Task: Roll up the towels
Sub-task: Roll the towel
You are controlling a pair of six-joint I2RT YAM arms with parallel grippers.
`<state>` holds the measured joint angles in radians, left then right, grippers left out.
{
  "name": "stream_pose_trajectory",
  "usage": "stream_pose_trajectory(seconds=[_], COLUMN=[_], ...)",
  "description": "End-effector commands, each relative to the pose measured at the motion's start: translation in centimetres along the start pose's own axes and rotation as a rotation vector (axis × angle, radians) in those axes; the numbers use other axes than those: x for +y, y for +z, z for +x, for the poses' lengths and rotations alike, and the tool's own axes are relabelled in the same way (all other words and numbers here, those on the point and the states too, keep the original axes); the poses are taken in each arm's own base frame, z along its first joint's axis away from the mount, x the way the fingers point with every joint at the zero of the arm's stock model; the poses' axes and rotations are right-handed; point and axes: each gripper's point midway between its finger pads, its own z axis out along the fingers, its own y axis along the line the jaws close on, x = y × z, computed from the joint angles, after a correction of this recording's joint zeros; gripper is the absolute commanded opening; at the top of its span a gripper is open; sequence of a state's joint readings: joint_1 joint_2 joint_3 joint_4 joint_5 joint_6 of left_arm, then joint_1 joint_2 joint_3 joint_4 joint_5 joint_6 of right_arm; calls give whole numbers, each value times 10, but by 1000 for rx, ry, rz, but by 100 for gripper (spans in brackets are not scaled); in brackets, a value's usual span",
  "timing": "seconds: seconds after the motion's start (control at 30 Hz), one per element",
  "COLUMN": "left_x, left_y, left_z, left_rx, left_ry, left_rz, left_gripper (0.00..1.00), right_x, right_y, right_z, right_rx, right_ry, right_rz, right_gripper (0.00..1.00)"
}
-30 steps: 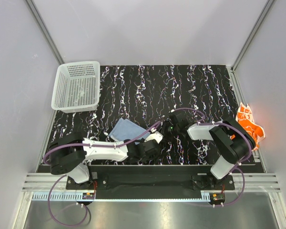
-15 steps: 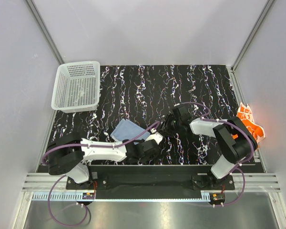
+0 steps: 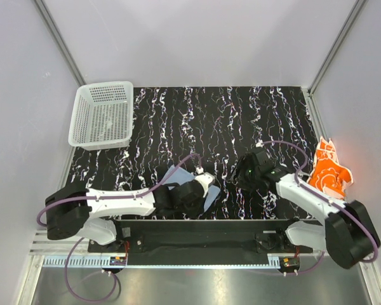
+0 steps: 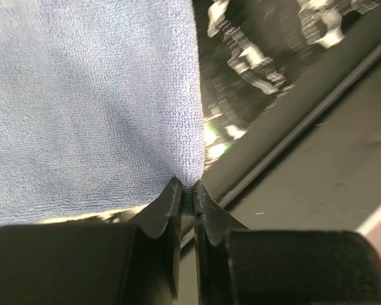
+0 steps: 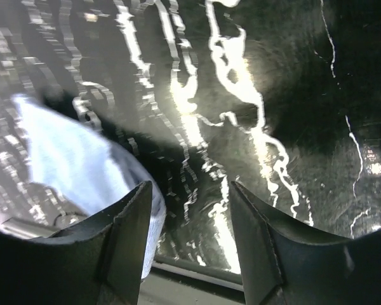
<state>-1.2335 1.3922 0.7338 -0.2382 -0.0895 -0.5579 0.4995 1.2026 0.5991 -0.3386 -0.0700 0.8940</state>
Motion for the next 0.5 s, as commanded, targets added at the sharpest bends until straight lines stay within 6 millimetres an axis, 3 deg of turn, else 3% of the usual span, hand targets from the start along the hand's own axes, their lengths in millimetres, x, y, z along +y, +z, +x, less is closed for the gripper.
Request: stream_pose_trajectory(seconds=[0.0, 0.23, 0.4, 0.47], left_x=[-25, -24, -13, -8], left_y=[-11, -20, -15, -17], left_z=[-29, -36, -31, -33], left_rx=[-98, -128, -112, -112], left_ry=[-123, -340, -467, -544], left_rz=[174, 350, 396, 419], left_gripper=[0, 0, 0, 0], right_x=[4, 11, 38, 48], right_y=[-16, -24, -29, -30], right_z=[1, 14, 27, 32], right_rx=[-17, 28, 73, 89], right_ry=[-22, -64, -117, -133], right_rz=[-52, -137, -270, -309], right_gripper=[59, 58, 54, 48])
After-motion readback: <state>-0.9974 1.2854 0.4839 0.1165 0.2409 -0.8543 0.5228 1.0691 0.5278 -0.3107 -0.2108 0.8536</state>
